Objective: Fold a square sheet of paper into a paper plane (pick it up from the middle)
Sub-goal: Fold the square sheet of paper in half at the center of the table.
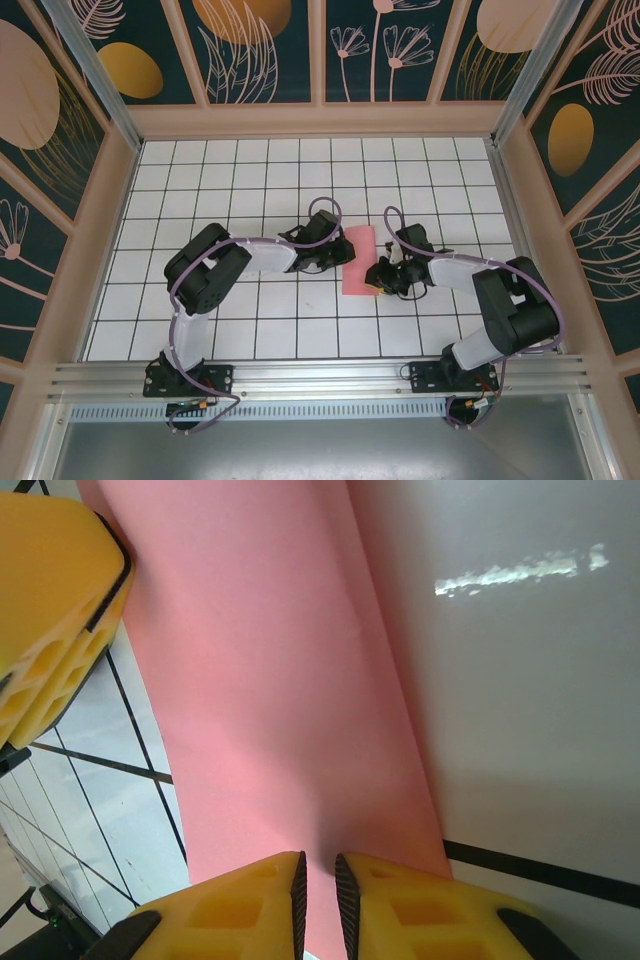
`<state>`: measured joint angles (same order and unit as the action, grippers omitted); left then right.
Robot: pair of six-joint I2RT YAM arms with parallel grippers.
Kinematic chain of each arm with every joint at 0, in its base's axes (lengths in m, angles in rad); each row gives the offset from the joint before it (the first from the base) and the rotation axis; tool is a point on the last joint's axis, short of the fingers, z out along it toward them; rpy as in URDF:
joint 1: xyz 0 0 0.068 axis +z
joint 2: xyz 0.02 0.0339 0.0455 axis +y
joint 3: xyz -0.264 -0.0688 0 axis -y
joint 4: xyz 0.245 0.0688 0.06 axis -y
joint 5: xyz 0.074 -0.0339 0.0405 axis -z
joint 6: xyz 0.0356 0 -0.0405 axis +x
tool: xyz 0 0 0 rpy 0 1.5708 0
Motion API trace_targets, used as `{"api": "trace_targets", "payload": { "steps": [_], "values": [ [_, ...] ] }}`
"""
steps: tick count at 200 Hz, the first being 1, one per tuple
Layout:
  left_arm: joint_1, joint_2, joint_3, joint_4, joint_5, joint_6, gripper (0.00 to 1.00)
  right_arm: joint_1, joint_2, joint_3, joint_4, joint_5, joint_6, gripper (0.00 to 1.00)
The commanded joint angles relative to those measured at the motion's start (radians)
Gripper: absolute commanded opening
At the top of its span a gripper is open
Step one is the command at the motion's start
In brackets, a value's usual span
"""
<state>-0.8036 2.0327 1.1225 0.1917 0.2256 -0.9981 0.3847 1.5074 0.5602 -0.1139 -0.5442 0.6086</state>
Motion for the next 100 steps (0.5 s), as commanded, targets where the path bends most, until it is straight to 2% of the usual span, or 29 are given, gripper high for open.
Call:
{"api": "trace_targets", "payload": {
  "steps": [1, 58, 100],
  "values": [
    [-0.002, 0.029, 0.017, -0.053, -0.024, 0.025, 0.17, 0.003, 0.051, -0.052, -0.090, 0.103, -0.020, 0.23],
    [-0.001, 0.035, 0.017, -0.087, -0.037, 0.035, 0.16, 0.000, -0.102, 0.117, -0.107, 0.089, -0.016, 0.36],
    [-0.002, 0.037, 0.020, -0.091, -0.034, 0.038, 0.16, -0.004, -0.112, 0.240, -0.178, 0.316, -0.078, 0.45]
  ]
}}
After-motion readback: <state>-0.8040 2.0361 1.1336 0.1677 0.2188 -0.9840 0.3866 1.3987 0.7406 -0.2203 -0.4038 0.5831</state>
